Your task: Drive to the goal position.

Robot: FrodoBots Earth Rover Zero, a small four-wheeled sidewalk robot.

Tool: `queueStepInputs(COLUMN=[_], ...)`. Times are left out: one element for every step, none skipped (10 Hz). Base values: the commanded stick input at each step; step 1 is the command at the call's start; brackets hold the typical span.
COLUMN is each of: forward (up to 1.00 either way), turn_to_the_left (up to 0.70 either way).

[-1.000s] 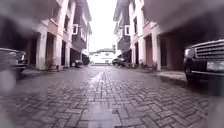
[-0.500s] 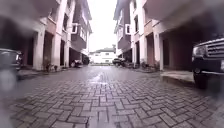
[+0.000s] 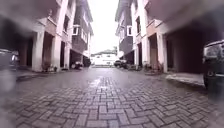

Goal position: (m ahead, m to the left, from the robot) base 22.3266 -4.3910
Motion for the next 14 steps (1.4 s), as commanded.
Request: queueStepInputs(forward=[0.70, 0.70, 0.70, 0.70, 0.70, 0.70, 0.70, 0.70, 0.70, 0.70, 0.70, 0.70, 0.70, 0.70], turn_to_the_left=[0.00, 0.00, 0.00, 0.00, 0.00, 0.00, 0.00, 0.00, 0.00, 0.00, 0.00, 0.00, 0.00, 0.00])
